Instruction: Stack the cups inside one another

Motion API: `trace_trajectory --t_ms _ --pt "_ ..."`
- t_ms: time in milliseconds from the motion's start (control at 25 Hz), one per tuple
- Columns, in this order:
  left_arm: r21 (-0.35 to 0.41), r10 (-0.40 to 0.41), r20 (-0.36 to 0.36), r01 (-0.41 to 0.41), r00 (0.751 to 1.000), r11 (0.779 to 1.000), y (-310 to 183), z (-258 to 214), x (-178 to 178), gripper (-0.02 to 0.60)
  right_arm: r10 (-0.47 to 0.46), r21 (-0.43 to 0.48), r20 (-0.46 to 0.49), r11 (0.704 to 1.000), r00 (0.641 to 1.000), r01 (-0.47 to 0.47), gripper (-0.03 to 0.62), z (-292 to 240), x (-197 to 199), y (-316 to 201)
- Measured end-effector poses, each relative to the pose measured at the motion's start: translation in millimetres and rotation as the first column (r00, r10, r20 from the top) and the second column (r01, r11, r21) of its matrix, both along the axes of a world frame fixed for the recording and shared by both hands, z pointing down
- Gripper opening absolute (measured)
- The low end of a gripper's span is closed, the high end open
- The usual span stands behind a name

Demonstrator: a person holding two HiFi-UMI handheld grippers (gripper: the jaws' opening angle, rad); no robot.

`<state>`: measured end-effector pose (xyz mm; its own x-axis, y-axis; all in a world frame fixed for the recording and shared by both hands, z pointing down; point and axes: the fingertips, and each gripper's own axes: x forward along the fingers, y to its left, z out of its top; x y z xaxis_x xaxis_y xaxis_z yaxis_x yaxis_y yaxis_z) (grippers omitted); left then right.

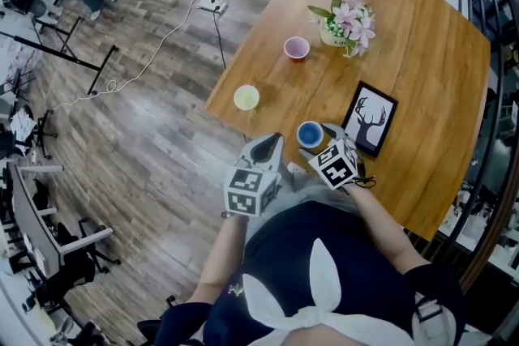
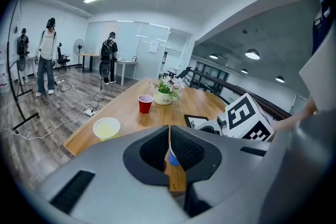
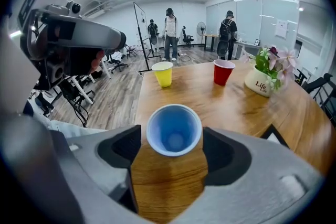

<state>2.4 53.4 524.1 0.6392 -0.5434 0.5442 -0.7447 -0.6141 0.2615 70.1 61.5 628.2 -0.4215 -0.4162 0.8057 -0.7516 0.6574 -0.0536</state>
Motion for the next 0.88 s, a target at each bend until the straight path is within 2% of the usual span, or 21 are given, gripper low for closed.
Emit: trace_trajectory --t_ms 80,160,880 --pt "0.0 0.0 0.001 0.0 1.0 1.0 -2 -2 0 0.026 0.0 0.006 -0.008 1.0 1.0 0.0 0.36 0 0 0" --pt "0.001 0.003 0.002 -0.003 1.0 1.0 -4 -2 0 0.026 0.005 0.016 -0.014 1.0 1.0 -0.004 0.321 0 2 -1" --pt "-0.01 0.014 -0.006 -0.014 1.0 1.0 3 4 0 0.026 0.006 0.059 -0.015 0.998 1.0 -0.005 0.318 -18 6 -2"
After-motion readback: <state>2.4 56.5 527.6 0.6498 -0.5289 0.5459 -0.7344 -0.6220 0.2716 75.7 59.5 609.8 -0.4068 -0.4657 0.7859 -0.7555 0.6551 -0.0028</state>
